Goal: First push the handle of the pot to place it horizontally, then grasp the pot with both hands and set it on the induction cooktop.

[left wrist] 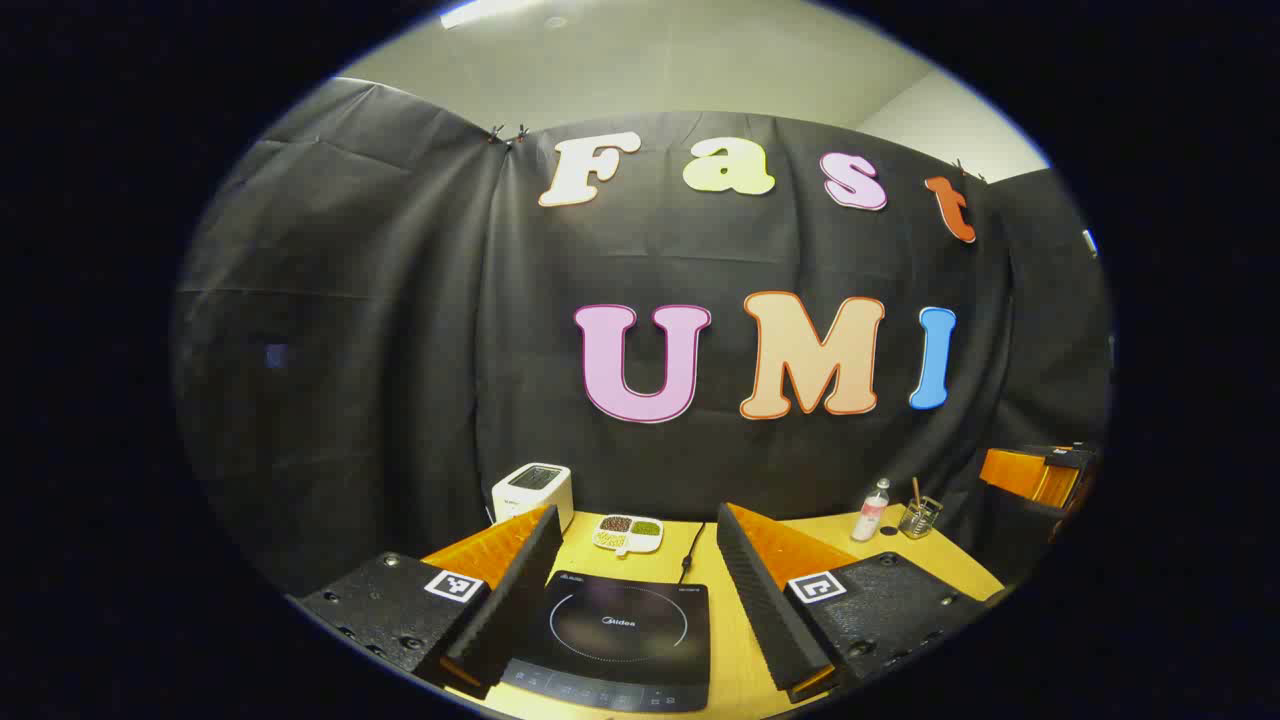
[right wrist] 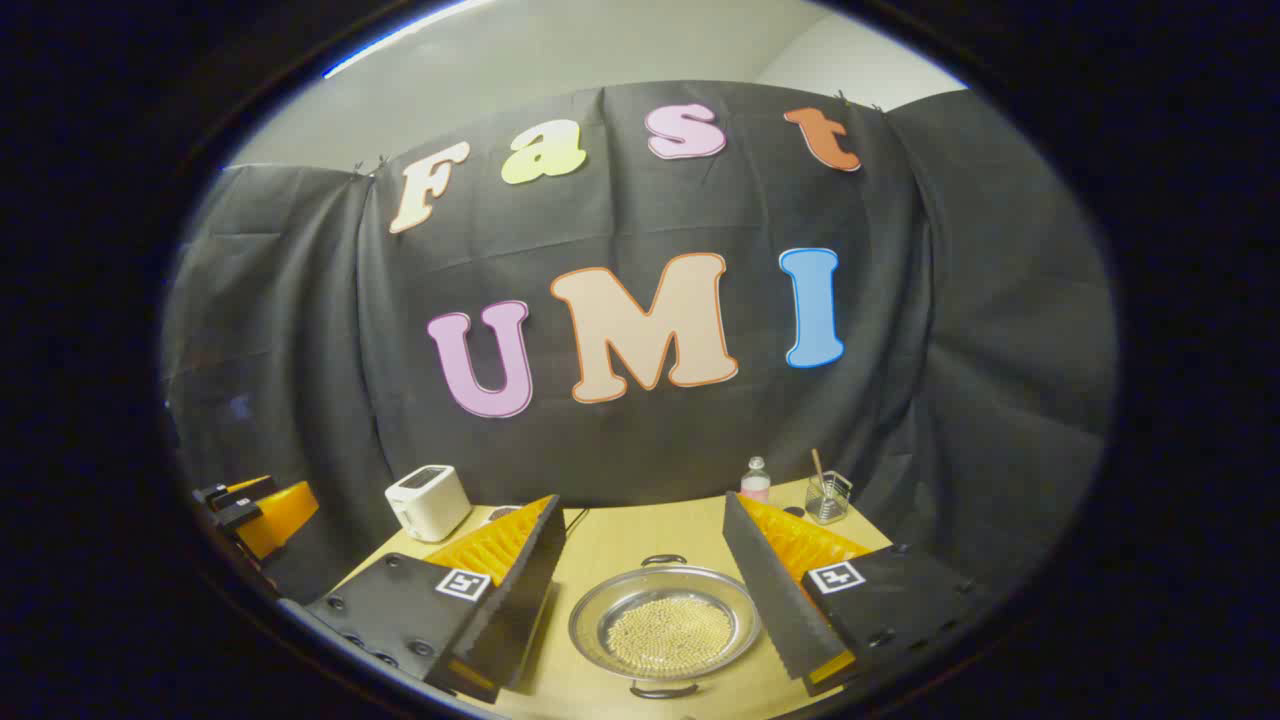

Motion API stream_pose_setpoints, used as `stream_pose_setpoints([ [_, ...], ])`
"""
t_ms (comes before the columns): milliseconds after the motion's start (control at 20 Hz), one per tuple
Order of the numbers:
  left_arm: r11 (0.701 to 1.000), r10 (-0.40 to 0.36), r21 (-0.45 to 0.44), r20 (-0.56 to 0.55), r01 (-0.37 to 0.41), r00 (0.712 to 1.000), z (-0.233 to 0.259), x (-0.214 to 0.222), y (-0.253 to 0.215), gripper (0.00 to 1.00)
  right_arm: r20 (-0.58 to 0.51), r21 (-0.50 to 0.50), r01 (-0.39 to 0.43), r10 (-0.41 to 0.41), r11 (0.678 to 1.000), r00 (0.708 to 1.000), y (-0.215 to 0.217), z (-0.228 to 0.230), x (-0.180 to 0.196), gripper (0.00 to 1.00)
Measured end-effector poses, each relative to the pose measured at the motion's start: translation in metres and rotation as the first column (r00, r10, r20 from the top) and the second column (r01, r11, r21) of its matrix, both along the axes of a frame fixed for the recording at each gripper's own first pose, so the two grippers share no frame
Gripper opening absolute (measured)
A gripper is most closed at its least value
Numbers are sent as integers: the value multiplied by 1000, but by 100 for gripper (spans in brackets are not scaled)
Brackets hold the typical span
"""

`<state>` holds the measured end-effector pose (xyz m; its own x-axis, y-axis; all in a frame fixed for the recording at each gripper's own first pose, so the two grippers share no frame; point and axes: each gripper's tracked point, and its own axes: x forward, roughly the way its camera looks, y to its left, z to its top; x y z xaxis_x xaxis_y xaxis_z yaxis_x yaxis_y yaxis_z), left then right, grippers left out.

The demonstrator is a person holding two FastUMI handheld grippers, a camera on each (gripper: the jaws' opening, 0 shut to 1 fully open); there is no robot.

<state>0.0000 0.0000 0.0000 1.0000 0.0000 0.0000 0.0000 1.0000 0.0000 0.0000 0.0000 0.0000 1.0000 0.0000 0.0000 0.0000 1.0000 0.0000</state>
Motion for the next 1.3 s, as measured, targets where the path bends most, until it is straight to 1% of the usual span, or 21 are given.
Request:
stream_pose_setpoints([
  [50,1000,-3,2,-1,3,1000,-1,-1,2,92,-1,5,2,-2,1000,1000,4,-1,-1,92],
  [100,1000,-10,1,-1,10,1000,-1,-1,4,95,-4,8,1,-1,1000,1000,7,-2,-1,99],
  [150,1000,-15,0,-6,15,1000,-4,0,4,92,-7,9,0,0,1000,1000,11,-5,-1,99],
  [250,1000,-18,-11,-21,18,1000,-9,0,7,92,-14,9,1,0,1000,1000,16,-8,-2,99],
  [300,1000,-18,-19,-25,18,1000,-10,-1,9,95,-17,11,-3,3,1000,1000,19,-8,-3,99],
  [450,999,-18,-38,-37,17,999,-16,-2,14,92,-18,8,-8,8,1000,1000,26,-11,-5,99],
  [500,999,-13,-41,-40,12,999,-17,-2,16,95,-19,6,-8,8,1000,1000,27,-11,-7,99],
  [550,999,-9,-44,-44,7,999,-18,-4,19,92,-22,4,-8,9,1000,1000,28,-13,-8,99],
  [600,999,-6,-45,-50,3,999,-21,-4,20,95,-25,1,-7,7,1000,1000,28,-14,-9,99],
  [650,999,-3,-45,-53,1,999,-23,-4,21,95,-27,0,-7,7,1000,1000,29,-15,-10,99],
  [700,999,0,-44,-56,-2,998,-23,-5,23,92,-29,-3,-6,6,1000,1000,30,-16,-11,99],
  [800,999,0,-42,-55,-3,998,-22,-7,24,92,-30,-7,-5,5,1000,1000,30,-17,-13,99],
  [850,999,0,-40,-54,-2,999,-22,-8,25,92,-31,-11,-6,6,1000,1000,31,-18,-14,92],
  [950,999,-2,-46,-52,0,999,-21,-10,26,92,-33,-16,-6,5,1000,999,31,-20,-17,92],
  [1000,999,-7,-52,-51,5,999,-22,-11,24,95,-35,-19,-5,4,1000,999,30,-20,-18,99],
  [1050,998,-10,-54,-56,7,998,-24,-12,24,92,-37,-23,-2,1,1000,999,31,-22,-19,99],
  [1100,999,-10,-54,-60,7,998,-25,-14,25,95,-40,-26,0,-1,1000,999,30,-23,-20,92],
  [1150,999,-10,-54,-62,7,998,-26,-15,26,92,-44,-27,3,-4,1000,999,29,-25,-22,92],
  [1200,998,-11,-55,-63,8,998,-25,-16,26,92,-51,-26,5,-6,1000,999,28,-27,-23,92],
  [1250,998,-11,-56,-66,8,998,-28,-17,27,92,-59,-25,6,-7,1000,998,28,-30,-24,99],
  [1300,998,-11,-55,-68,7,998,-28,-19,27,92,-66,-24,5,-7,1000,998,29,-32,-25,99],
])
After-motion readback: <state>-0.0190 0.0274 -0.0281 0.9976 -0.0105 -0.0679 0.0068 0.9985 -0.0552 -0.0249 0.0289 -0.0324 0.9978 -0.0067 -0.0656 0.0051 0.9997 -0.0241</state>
